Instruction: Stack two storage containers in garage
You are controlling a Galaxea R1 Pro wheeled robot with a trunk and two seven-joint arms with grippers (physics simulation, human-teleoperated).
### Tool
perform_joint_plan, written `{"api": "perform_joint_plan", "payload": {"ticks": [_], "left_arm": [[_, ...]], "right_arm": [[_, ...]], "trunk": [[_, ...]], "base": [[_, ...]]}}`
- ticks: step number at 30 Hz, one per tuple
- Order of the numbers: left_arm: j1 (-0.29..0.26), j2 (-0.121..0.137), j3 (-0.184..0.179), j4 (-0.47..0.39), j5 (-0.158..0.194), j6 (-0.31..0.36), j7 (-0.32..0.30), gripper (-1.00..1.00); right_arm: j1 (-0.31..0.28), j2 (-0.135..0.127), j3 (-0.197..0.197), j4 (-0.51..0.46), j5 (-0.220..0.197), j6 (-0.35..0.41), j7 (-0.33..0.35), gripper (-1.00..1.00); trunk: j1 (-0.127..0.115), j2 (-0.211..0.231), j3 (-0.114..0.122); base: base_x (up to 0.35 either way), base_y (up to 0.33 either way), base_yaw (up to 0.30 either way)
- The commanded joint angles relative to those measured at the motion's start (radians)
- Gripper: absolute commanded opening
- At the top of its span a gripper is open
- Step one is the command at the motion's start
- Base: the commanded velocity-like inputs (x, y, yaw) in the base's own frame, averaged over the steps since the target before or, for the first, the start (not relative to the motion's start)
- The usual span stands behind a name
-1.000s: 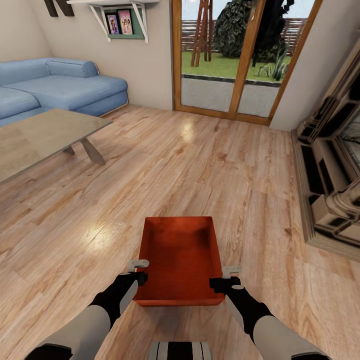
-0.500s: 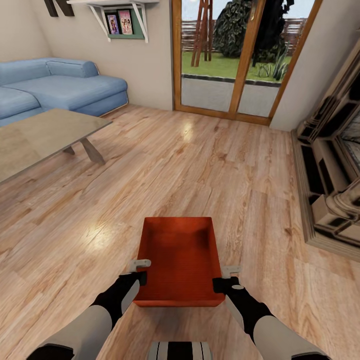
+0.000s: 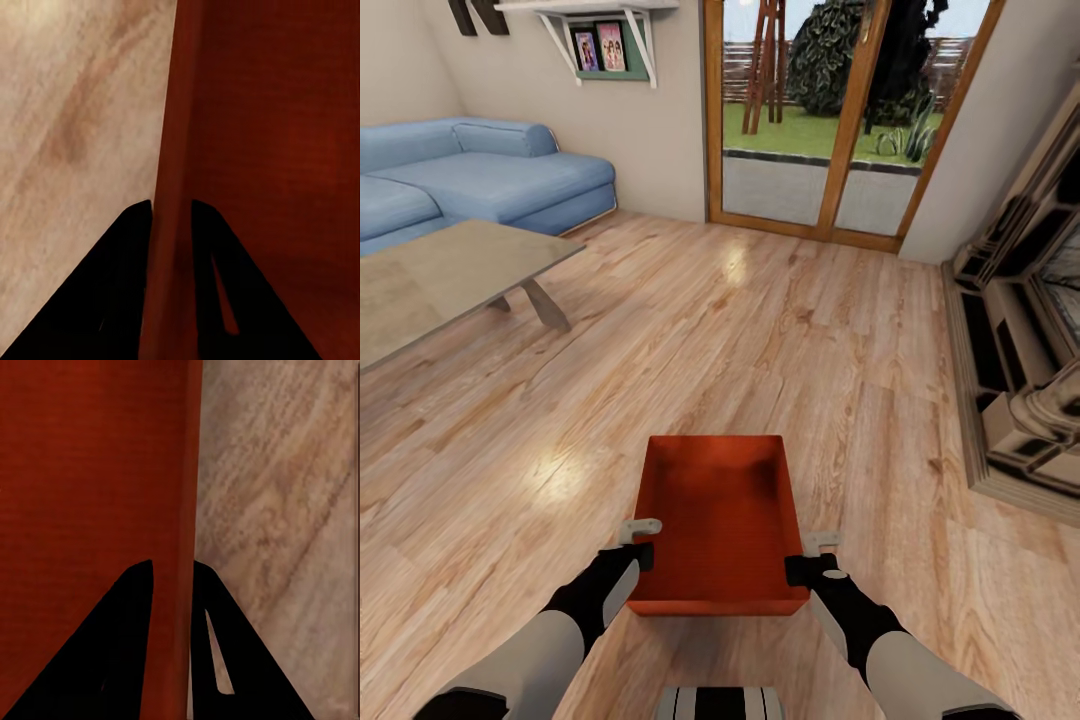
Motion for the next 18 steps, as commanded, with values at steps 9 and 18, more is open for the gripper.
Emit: {"api": "perform_joint_plan", "payload": {"ticks": [9, 18], "left_arm": [[0.0, 0.007, -0.005, -0.003, -0.02, 0.01, 0.014, -1.0], [0.0, 0.008, -0.005, -0.003, -0.02, 0.01, 0.014, -1.0]], "right_arm": [[0.0, 0.0, 0.004, -0.002, 0.011, 0.009, -0.014, -1.0], [0.0, 0.0, 0.004, -0.002, 0.011, 0.008, -0.014, -1.0]], "trunk": [[-0.035, 0.063, 0.028], [-0.069, 0.126, 0.056]], "base": [[0.0, 0.0, 0.0], [0.0, 0.0, 0.0]]}}
